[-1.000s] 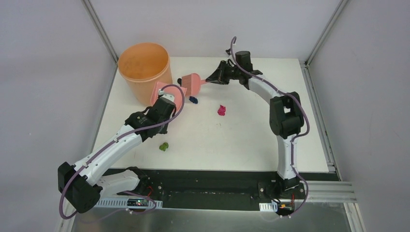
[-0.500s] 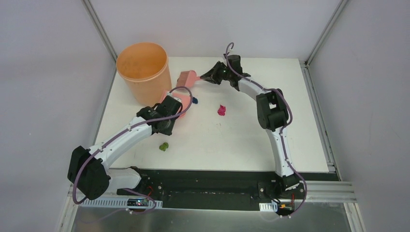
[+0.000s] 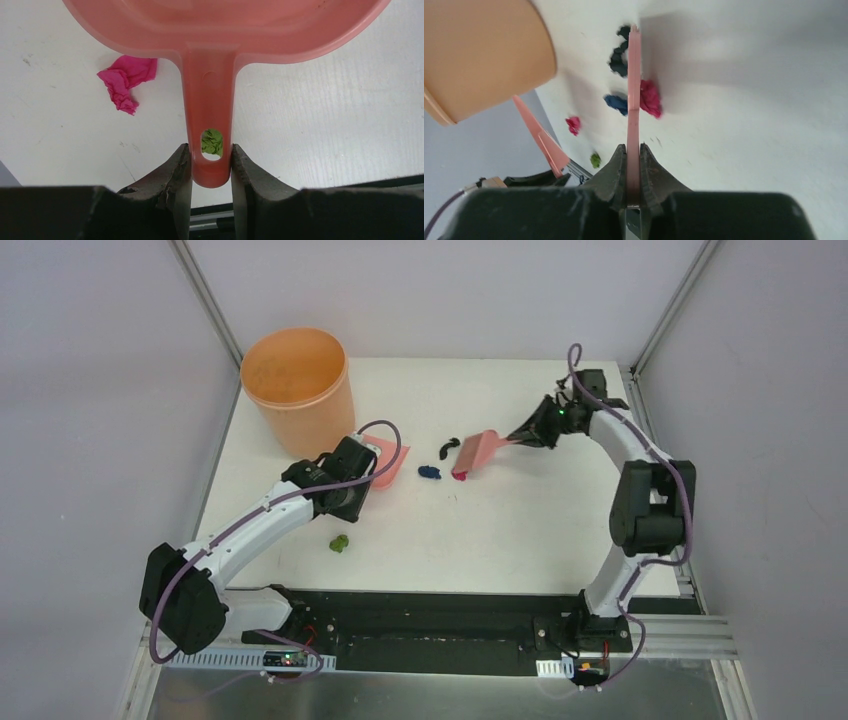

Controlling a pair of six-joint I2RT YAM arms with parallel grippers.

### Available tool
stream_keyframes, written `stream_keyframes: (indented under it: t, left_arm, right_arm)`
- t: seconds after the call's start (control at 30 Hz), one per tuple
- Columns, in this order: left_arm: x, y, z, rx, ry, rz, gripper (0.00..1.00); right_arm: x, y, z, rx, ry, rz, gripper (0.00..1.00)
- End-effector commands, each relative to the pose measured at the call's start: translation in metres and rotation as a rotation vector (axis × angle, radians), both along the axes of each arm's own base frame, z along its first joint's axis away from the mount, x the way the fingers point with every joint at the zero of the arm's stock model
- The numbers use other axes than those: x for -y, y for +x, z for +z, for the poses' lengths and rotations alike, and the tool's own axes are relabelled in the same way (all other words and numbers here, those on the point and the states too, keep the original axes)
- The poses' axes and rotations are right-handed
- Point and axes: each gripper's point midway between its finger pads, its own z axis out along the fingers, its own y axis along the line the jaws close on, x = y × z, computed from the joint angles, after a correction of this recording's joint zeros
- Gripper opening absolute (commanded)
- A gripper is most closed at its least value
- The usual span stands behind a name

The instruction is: Sweep away the paper scraps from the table

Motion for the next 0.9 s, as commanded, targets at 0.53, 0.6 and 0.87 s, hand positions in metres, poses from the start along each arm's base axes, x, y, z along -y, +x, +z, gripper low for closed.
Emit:
stream_keyframes:
  t: [0.53, 0.6, 0.87]
  left_arm:
    - [0.034, -0.038, 0.02, -0.387, 0.075, -0.158, 0.0]
    - [0.031, -0.042, 0.017, -0.418, 0.101, -0.158, 0.0]
    - [0.031, -0.042, -0.005, -0.468, 0.175, -0.221, 0.0]
  right_arm:
    - [0.151, -0.07, 0.143, 0.572, -0.527, 0.127, 0.0]
    - [0.142, -0.057, 0.146, 0.632, -0.639, 0.163, 0.0]
    - [0.102, -0.026, 0.118, 0.658, -0.776, 0.245, 0.0]
